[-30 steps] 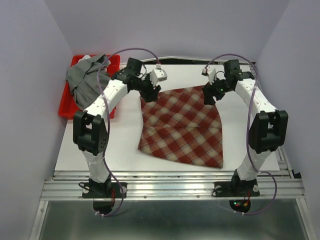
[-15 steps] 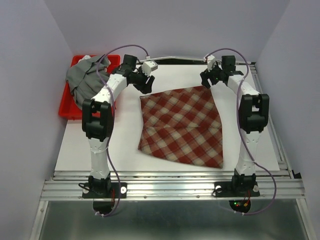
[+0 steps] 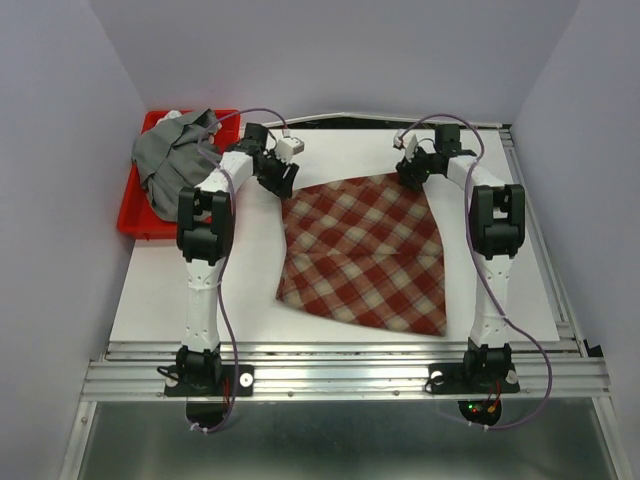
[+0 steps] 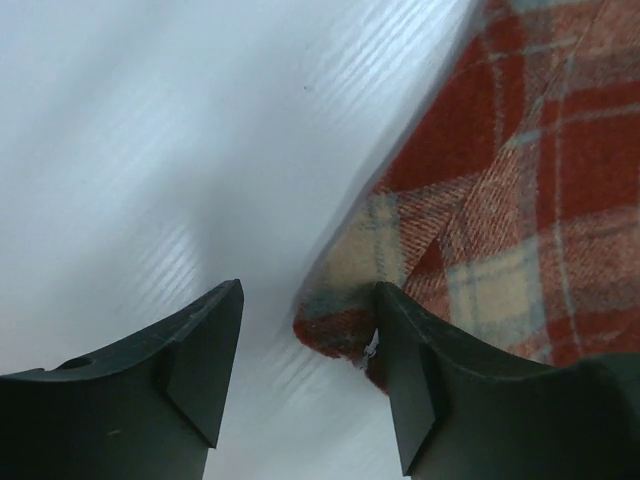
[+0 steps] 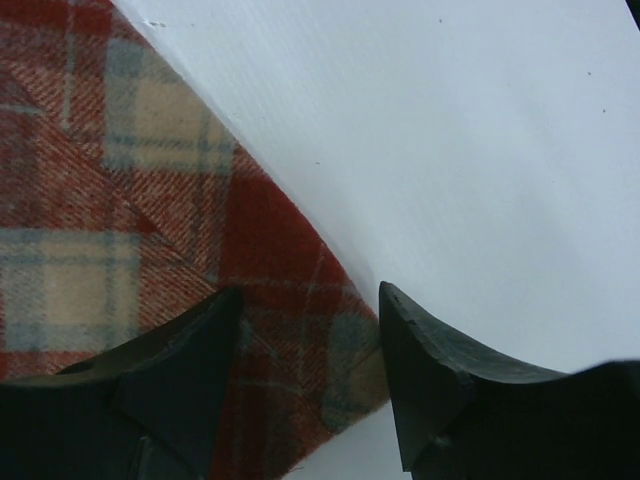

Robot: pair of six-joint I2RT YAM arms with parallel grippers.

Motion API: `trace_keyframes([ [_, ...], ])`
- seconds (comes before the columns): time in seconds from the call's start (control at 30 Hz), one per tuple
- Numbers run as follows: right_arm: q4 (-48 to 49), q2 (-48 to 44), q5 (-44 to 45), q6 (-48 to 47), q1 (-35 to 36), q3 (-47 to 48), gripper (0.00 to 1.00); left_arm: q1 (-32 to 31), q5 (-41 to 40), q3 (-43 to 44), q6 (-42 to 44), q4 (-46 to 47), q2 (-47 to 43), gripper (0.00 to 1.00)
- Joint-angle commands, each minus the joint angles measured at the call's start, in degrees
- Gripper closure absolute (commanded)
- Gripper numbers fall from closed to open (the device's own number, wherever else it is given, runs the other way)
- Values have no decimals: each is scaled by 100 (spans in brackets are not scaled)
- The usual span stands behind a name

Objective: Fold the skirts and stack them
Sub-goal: Fold the skirt

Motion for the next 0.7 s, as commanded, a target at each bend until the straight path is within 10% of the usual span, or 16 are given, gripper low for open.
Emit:
trace_keyframes([
  [0.0, -281, 170, 122, -416, 2, 141, 41, -27, -109, -155, 216, -116, -42, 37],
  [0.17, -289, 205, 122, -495, 2, 149, 50, -27, -337, 54, 251, -238, 204, 49],
  [0.4, -289, -40, 166, -513, 2, 123, 99, -27, -215, 152, 541, -397, 143, 92],
  [0.6, -175, -366, 385, -302, 2, 412, 98, -27, -250, 205, 550, -265, -260, 100],
  [0.67, -358, -392, 456, -434, 2, 553, 65, -27, -276, 318, 576, -343, -279, 100],
])
